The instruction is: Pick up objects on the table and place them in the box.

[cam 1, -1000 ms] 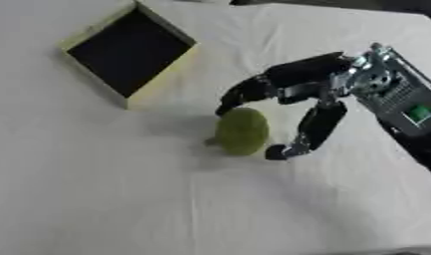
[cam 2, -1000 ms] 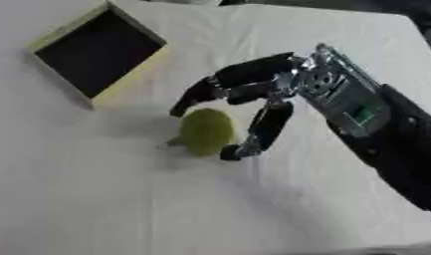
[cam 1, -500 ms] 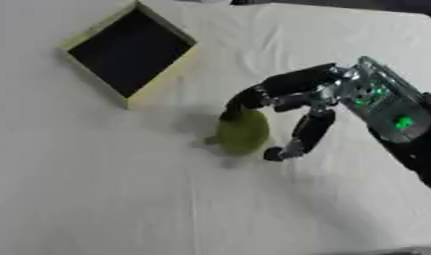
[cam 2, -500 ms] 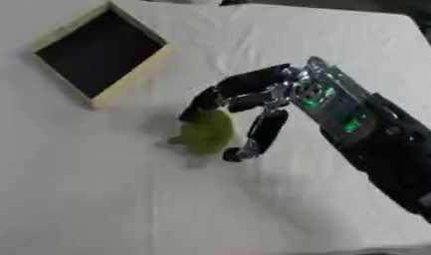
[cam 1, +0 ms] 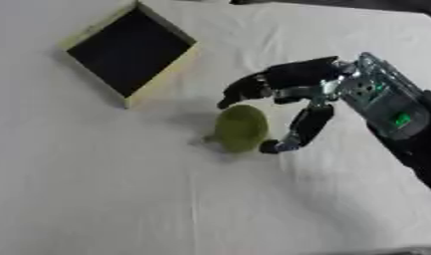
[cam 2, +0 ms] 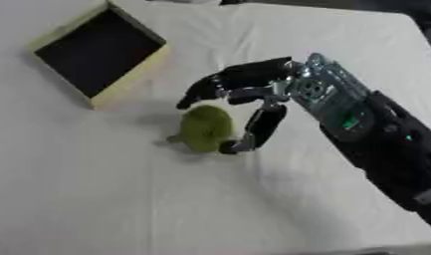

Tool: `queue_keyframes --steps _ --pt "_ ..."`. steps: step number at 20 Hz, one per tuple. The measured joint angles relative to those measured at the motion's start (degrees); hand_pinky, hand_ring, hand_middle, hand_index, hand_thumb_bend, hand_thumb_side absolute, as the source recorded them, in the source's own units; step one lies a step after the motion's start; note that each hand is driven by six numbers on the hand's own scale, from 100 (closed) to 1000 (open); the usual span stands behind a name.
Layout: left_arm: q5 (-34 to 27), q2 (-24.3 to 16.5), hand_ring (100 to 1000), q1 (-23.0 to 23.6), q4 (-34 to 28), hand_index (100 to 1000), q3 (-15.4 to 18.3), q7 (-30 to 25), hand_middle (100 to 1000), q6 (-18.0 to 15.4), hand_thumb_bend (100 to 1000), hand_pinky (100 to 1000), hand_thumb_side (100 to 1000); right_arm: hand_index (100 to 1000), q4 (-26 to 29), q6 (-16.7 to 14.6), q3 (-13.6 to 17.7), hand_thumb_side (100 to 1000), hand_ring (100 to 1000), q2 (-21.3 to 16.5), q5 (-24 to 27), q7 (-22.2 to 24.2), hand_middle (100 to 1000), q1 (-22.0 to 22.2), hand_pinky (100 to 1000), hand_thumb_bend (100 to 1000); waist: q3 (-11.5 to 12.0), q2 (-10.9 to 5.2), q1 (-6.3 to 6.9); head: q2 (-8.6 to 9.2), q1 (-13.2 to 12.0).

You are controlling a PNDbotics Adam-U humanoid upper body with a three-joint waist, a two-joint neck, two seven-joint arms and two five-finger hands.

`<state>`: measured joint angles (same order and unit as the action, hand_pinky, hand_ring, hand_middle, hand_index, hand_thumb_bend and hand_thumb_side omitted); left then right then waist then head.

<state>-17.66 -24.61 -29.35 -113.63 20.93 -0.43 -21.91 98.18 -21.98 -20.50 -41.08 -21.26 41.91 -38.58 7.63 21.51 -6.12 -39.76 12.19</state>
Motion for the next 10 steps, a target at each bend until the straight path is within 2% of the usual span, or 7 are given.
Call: queue_keyframes --steps 9,10 --pt "0.0 0.0 708 -0.2 0.0 692 0.0 -0.1 601 0.0 100 589 526 1000 -1.7 -0.9 0.0 225 1000 0.0 -3.2 -2.0 892 0.0 929 371 0.3 0.03 0.00 0.00 0.1" --pt "-0.1 0.0 709 -0.2 0.0 692 0.0 -0.2 601 0.0 100 589 527 1000 -2.3 -1.0 -0.1 194 1000 0.0 -3.8 -2.0 891 0.0 930 388 0.3 0.04 0.00 0.00 0.2"
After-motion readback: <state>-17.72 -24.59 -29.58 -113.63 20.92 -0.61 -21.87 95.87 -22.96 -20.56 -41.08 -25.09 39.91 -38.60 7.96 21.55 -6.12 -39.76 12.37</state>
